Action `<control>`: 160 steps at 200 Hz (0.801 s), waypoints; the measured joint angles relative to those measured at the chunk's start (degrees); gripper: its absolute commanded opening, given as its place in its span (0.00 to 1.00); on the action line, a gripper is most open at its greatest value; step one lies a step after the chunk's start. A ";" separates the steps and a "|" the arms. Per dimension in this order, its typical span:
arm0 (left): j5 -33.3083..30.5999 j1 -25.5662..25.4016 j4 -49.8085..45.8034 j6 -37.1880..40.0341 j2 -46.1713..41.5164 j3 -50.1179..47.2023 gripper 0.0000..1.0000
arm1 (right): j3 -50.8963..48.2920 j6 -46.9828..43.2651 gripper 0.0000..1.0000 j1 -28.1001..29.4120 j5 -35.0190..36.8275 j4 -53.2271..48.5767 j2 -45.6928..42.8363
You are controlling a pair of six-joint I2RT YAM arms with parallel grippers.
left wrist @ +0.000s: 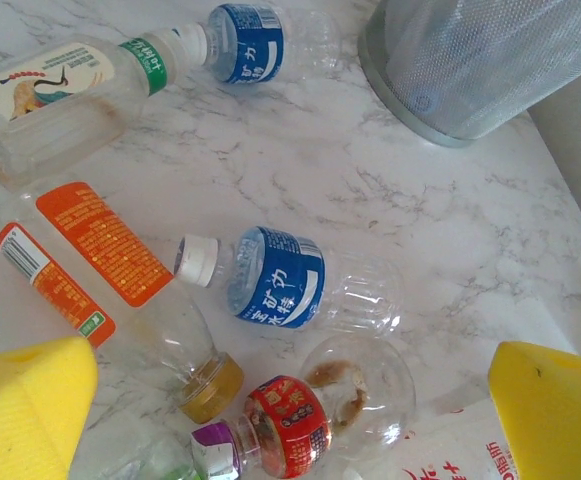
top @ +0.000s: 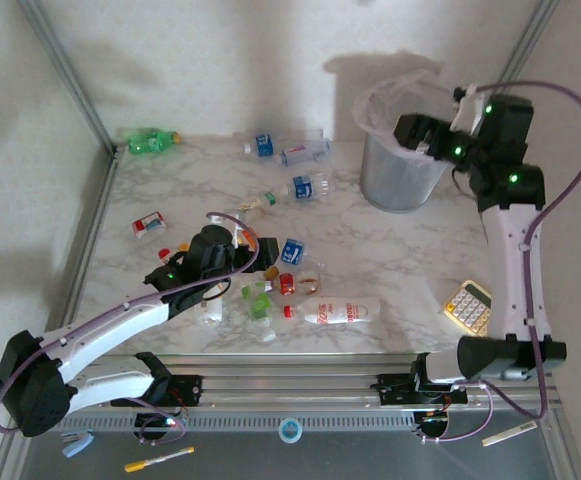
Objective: Throw the plastic bottles in the bin
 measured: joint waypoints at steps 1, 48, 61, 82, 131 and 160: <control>-0.02 -0.02 0.00 0.00 0.00 0.00 1.00 | -0.31 -0.02 0.99 0.11 -0.13 -0.09 -0.15; -0.07 -0.20 -1.16 -0.50 0.72 0.44 1.00 | -19.10 -0.79 0.99 9.81 -1.79 -5.11 -4.79; -0.26 -0.17 -2.84 -1.53 2.43 1.64 1.00 | -22.36 -0.79 0.99 11.63 -1.42 -6.29 -5.38; -0.44 0.57 -5.73 -4.33 7.39 4.42 1.00 | -24.98 -0.76 0.99 13.44 -0.42 -7.15 -6.25; 0.55 3.67 -8.79 -11.08 19.54 6.91 0.97 | -25.70 -0.76 0.99 15.50 1.20 -7.13 -7.08; 1.14 5.01 -9.51 -13.09 23.89 7.96 0.95 | -26.82 -0.76 0.99 15.91 1.88 -7.15 -7.61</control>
